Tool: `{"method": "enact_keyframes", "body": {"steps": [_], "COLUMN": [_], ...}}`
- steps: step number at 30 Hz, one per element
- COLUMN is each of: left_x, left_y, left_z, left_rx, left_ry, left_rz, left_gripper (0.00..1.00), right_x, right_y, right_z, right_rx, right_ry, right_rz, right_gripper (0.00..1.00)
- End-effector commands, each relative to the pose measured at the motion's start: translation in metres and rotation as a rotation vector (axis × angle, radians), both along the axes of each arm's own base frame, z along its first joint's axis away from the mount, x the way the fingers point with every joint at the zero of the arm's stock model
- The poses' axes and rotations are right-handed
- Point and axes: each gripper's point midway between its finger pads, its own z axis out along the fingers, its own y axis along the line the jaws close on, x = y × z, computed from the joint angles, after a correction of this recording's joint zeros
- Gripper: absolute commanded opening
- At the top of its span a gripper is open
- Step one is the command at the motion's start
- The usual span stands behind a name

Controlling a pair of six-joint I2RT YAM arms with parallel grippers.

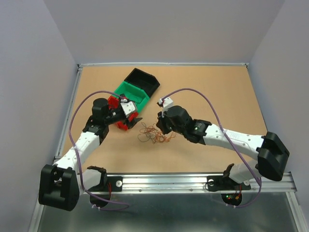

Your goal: Untangle the cables

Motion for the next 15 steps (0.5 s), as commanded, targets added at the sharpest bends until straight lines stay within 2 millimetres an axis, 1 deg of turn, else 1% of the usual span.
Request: {"method": "enact_keyframes", "body": {"steps": [1, 2, 3, 4, 5, 7, 9, 11, 15], "left_x": [-0.014, -0.022, -0.022, -0.026, -0.026, -0.023, -0.016, -0.011, -0.011], "left_y": [-0.011, -0.013, -0.014, -0.015, -0.015, -0.015, -0.015, -0.016, -0.020], "left_z": [0.007, 0.000, 0.003, -0.003, -0.003, -0.007, -0.014, -0.017, -0.027], "left_rx": [0.025, 0.032, 0.046, 0.052, 0.057, 0.063, 0.078, 0.088, 0.111], "left_ry": [-0.011, 0.031, 0.011, 0.038, 0.031, 0.047, 0.067, 0.080, 0.093], "left_rz": [-0.129, -0.167, -0.187, -0.209, -0.219, -0.211, -0.191, -0.178, -0.181], "left_gripper": [0.99, 0.99, 0.99, 0.99, 0.99, 0.99, 0.99, 0.99, 0.99], "right_x": [0.009, 0.010, 0.012, 0.012, 0.012, 0.012, 0.010, 0.009, 0.003], "right_y": [-0.016, -0.018, -0.020, -0.022, -0.023, -0.024, -0.022, -0.021, -0.017], "right_z": [0.018, 0.019, 0.020, 0.022, 0.023, 0.024, 0.026, 0.026, 0.030], "right_rx": [0.016, 0.015, 0.012, 0.015, 0.014, 0.018, 0.027, 0.029, 0.043], "right_ry": [-0.082, -0.088, -0.094, -0.101, -0.104, -0.107, -0.105, -0.103, -0.101], "right_rz": [-0.075, -0.081, -0.095, -0.102, -0.104, -0.105, -0.093, -0.084, -0.040], "right_gripper": [0.01, 0.01, 0.00, 0.01, 0.01, 0.01, 0.01, 0.01, 0.01]}}
